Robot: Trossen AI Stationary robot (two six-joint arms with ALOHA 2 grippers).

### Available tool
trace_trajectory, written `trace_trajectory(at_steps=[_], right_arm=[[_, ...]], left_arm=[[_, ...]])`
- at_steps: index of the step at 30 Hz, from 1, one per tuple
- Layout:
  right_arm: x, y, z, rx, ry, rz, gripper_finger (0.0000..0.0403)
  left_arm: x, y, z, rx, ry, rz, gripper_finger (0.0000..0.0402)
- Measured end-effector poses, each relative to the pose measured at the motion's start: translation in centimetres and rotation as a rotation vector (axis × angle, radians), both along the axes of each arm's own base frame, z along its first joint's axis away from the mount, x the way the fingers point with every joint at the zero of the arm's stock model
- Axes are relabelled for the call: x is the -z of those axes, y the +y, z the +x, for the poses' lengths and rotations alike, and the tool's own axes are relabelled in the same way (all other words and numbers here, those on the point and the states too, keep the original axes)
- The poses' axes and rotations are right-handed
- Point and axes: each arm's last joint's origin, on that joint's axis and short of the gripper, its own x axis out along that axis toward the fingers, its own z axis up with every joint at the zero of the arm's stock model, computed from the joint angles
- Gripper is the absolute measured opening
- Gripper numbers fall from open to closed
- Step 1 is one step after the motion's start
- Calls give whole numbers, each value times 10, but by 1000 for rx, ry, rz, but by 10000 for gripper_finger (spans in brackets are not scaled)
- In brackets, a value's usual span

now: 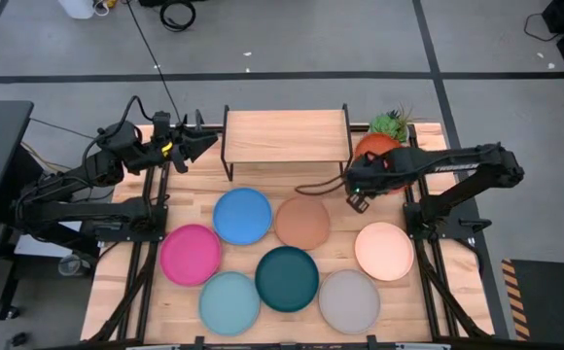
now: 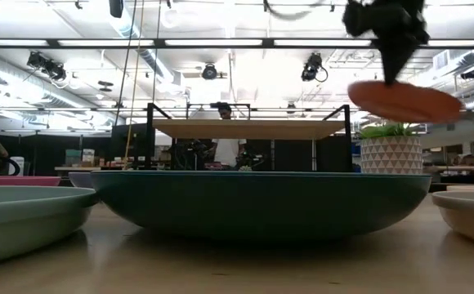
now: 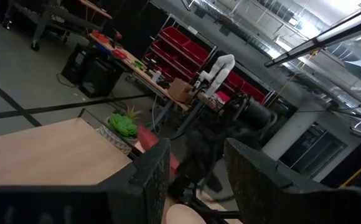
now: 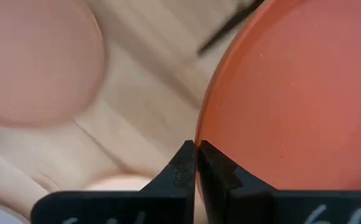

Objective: Place and stack plates onto a shelf
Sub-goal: Put the orange plate on the shelf, then stack the blue plate on top of the orange plate on the shelf

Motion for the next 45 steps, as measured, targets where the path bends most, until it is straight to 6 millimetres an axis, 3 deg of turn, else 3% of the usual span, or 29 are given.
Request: trace_trajectory(at_steps=[4,9,16,21,29,37,41,45], right_arm=[[-27,-3,10,-99,-47,-107,17],[-42,-13,36,-313,3,-218,17],[-36,-38,87,-654,58,-238,17],[-22,-58,107,-773,126,-184,17],[-4,-83,113,-782,203,-129,24],[7,-91,114,-769,246,-74,60],[3,-89,112,-756,244,-90,78],[-14,-82,99,-725,211,-122,93]], left_arm=[[0,0,0,3,-6,-21,160],[0,-1,0,29,-12,-36,160],[0,-1,1,30,-12,-42,160],[0,-1,1,31,-12,-43,160],[0,-2,1,64,-10,-41,160],[0,-2,1,69,-10,-40,160],[0,-2,1,76,-9,-39,160],[0,-3,1,102,-9,-38,160]])
